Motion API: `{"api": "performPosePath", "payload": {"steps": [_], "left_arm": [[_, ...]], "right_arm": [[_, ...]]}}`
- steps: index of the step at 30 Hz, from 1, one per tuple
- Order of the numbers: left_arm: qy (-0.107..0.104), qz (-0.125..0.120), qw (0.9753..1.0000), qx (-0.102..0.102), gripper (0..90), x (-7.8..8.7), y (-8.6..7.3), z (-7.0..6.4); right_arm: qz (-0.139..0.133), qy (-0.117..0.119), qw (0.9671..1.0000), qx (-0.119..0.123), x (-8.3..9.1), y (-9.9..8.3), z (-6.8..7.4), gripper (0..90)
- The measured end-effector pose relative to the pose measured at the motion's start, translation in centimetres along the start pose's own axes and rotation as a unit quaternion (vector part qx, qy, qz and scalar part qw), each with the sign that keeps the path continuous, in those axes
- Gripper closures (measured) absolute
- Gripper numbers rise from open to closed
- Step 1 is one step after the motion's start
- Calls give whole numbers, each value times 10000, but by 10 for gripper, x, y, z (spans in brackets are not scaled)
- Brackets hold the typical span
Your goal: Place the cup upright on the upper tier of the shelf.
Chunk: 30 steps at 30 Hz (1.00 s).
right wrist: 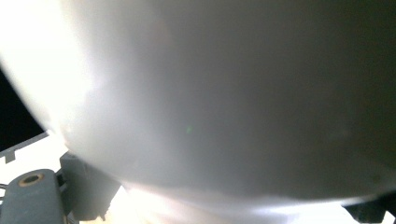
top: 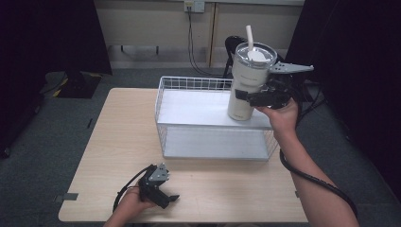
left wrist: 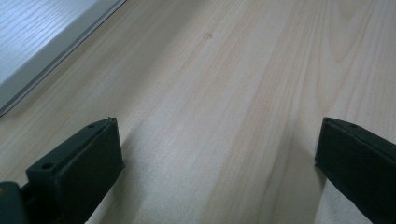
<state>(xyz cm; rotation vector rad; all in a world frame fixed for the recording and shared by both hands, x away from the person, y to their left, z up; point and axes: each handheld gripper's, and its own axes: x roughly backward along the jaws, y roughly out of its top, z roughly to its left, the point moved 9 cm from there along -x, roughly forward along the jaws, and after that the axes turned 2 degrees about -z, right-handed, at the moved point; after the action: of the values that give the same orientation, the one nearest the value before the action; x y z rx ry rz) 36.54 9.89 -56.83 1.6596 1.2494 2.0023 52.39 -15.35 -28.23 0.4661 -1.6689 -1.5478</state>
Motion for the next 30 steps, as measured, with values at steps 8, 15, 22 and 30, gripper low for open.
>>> {"api": "performPosePath", "payload": {"steps": [8, 15, 22, 30], "left_arm": [[-1, 7, 10000, -8, 0, 0, 0, 0], [-1, 7, 10000, -9, 0, 0, 0, 0], [-1, 7, 10000, -8, 0, 0, 0, 0], [0, 0, 10000, 0, 0, 0, 0, 0]], "right_arm": [[1, 1, 10000, 4, -7, -1, 1, 102], [-14, -34, 10000, 7, -12, -1, -1, 102], [-12, -32, 10000, 26, -16, 0, -2, 102], [4, -33, 10000, 57, -23, 0, 0, 102]]}}
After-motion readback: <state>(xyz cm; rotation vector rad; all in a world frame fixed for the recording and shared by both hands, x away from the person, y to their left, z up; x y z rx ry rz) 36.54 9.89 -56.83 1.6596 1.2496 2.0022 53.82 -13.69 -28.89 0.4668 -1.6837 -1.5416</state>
